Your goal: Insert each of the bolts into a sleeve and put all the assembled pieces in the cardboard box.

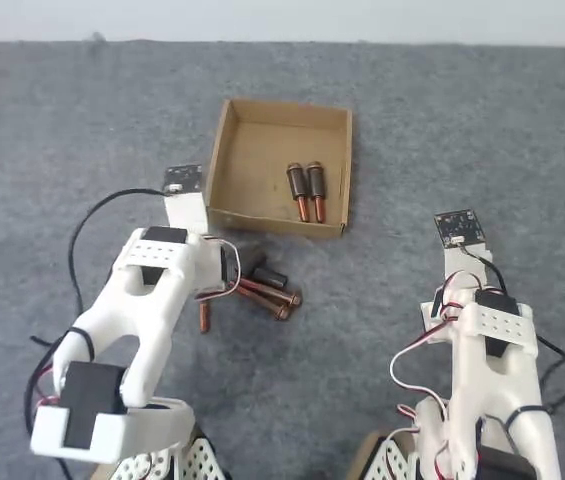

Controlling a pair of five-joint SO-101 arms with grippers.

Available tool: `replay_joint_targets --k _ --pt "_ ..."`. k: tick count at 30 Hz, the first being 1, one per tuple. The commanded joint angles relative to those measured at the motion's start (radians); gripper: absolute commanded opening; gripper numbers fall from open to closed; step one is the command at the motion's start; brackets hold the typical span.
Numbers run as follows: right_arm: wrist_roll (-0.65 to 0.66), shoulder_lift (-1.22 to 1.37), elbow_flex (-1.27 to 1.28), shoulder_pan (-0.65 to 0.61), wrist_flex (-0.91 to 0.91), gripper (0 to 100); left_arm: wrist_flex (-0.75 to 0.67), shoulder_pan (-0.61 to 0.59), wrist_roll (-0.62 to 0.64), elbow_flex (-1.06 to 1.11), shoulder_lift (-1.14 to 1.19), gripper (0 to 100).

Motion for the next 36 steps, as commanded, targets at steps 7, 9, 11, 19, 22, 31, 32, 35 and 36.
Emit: replay_joint_targets --k 7,9,11,19,22,31,32,35,36 --pt "0.012 -0.042 -0.005 0.013 -0.005 0.7 0.008 -0.069 -0.055 -0.031 -0.149 6" --pt "0.012 -0.044 -0.005 0.013 -0.005 0.7 0.009 -0.069 -0.055 -0.031 -0.126 12" --pt "0.012 -0.044 -0.005 0.013 -0.005 0.7 0.009 -0.066 -0.055 -0.031 -0.097 15" --pt "0.012 -0.044 -0.005 0.013 -0.005 0.7 0.003 -0.069 -0.055 -0.031 -0.018 10" --pt "0.012 -0.044 -0.005 0.013 -0.005 0.7 0.006 -0.066 -0.037 -0.062 0.032 9" --pt "0.012 -0.045 -0.003 0.013 -0.004 0.7 0.089 -0.069 0.064 -0.191 0.192 9" --pt "0.012 -0.045 -0.003 0.013 -0.004 0.7 0.087 -0.069 0.063 -0.193 0.19 9" --pt "0.012 -0.045 -0.003 0.013 -0.004 0.7 0.06 -0.066 0.06 -0.173 0.163 9" --pt "0.012 -0.045 -0.003 0.013 -0.004 0.7 0.028 -0.066 0.06 -0.154 0.149 9"
